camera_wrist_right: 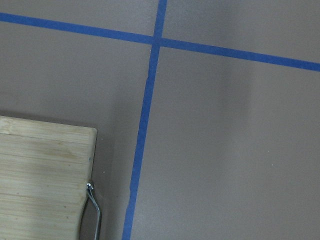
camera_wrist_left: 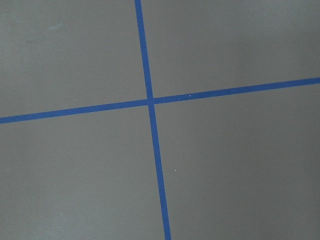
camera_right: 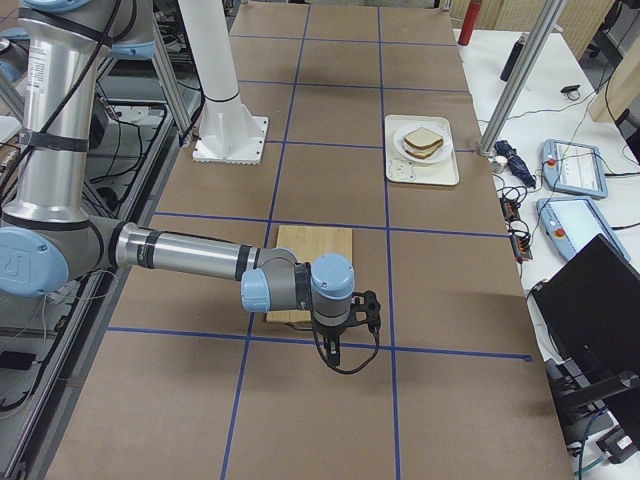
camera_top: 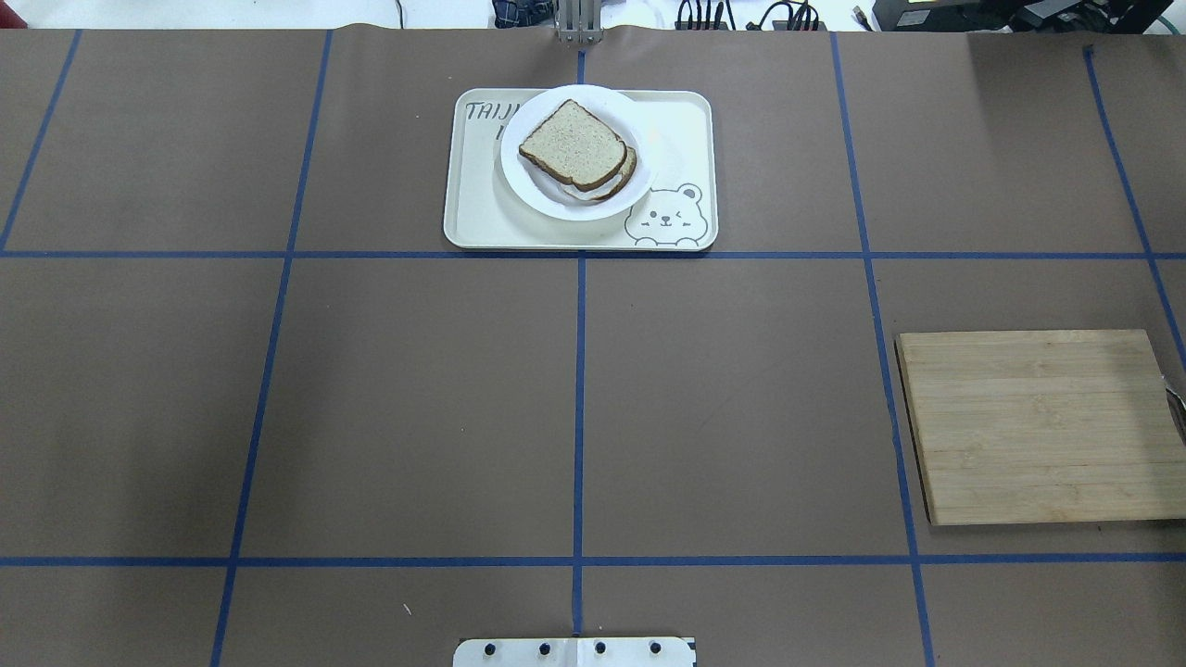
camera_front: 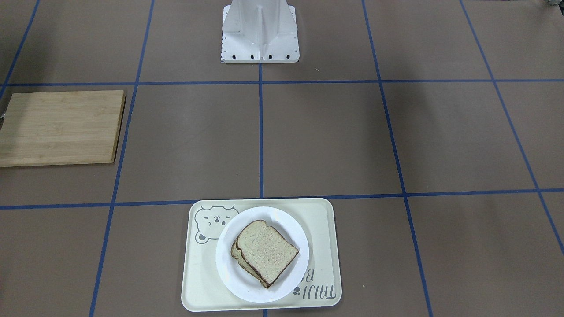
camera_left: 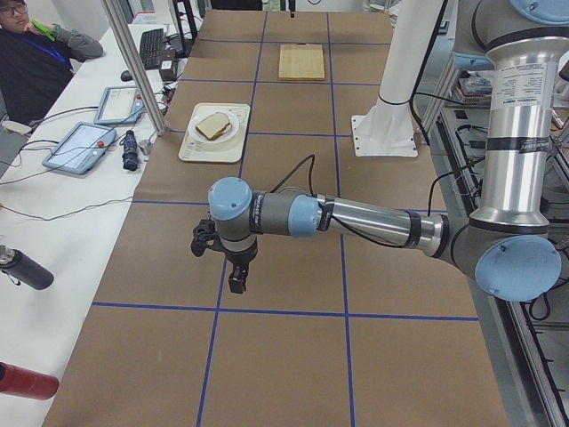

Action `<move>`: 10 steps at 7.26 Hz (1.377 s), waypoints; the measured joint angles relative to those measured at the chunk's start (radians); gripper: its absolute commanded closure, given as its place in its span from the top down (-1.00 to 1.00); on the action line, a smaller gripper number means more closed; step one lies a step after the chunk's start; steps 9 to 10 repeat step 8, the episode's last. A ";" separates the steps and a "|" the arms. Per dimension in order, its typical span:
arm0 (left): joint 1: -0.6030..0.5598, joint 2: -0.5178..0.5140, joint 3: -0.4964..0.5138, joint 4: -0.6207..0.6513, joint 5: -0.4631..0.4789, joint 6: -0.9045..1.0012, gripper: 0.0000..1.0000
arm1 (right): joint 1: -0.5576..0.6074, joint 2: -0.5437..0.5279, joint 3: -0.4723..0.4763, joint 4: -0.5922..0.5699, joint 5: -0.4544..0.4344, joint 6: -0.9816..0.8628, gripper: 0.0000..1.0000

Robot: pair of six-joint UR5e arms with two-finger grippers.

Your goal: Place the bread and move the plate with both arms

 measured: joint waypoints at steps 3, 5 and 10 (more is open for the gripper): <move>-0.002 0.002 0.001 0.001 0.001 0.000 0.96 | -0.001 -0.007 0.001 0.001 -0.005 0.001 1.00; -0.002 0.005 0.001 0.001 0.003 0.000 0.96 | -0.001 -0.008 0.003 0.001 -0.004 0.001 1.00; -0.002 0.015 0.000 0.001 0.003 0.000 0.96 | 0.000 -0.008 0.005 0.001 -0.003 0.002 1.00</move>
